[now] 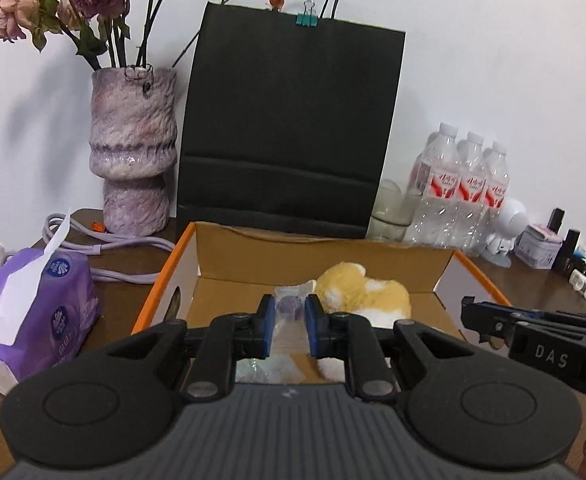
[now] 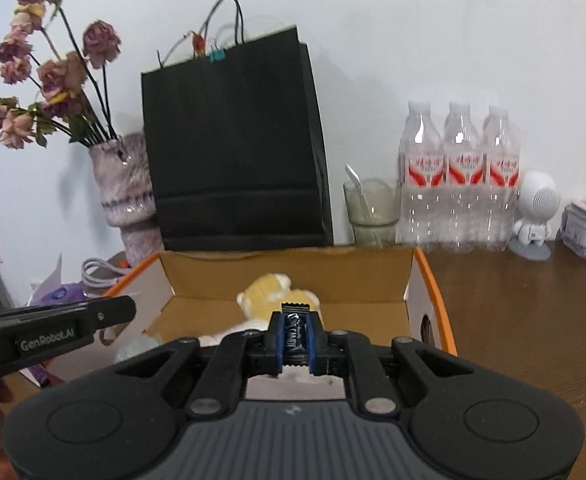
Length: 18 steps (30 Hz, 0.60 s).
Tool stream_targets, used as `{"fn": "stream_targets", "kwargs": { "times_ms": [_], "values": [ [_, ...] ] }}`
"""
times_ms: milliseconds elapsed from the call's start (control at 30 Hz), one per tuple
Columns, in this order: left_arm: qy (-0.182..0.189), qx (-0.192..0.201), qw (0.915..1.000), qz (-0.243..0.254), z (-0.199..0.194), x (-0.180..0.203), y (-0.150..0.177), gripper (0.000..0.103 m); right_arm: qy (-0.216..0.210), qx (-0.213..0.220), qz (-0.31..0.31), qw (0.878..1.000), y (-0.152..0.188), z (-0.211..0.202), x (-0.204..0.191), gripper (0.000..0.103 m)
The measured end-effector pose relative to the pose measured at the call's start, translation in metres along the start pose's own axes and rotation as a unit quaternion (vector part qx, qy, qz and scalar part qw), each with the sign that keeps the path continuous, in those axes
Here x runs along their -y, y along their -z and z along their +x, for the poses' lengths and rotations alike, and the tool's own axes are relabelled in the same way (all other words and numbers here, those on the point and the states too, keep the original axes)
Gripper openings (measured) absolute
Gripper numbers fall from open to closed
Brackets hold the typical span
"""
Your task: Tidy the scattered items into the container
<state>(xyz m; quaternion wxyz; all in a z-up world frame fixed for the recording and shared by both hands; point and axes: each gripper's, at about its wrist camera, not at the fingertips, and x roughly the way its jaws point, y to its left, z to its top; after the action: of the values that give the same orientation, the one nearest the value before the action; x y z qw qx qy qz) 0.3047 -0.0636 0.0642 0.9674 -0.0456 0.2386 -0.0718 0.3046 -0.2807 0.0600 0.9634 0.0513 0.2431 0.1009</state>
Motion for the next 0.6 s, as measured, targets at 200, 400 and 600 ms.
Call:
{"fn": "stream_targets", "kwargs": {
  "times_ms": [200,400,600],
  "values": [
    [0.003,-0.007,0.9999,0.011,0.004,0.0054,0.004,0.018,0.0,-0.004,-0.003,1.0,0.0027,0.0032,0.0009,0.01],
    [-0.054,-0.003,0.9985,0.006,0.0017,0.007,0.0037,0.101,0.007,-0.029,-0.002,1.0,0.001,0.0059,0.0015,0.091],
    [-0.049,-0.003,0.9988,-0.004,-0.0013,0.0009,0.0021,0.103,0.026,-0.037,-0.001,0.999,0.0006,0.0084,0.0051,0.103]
  ]
}}
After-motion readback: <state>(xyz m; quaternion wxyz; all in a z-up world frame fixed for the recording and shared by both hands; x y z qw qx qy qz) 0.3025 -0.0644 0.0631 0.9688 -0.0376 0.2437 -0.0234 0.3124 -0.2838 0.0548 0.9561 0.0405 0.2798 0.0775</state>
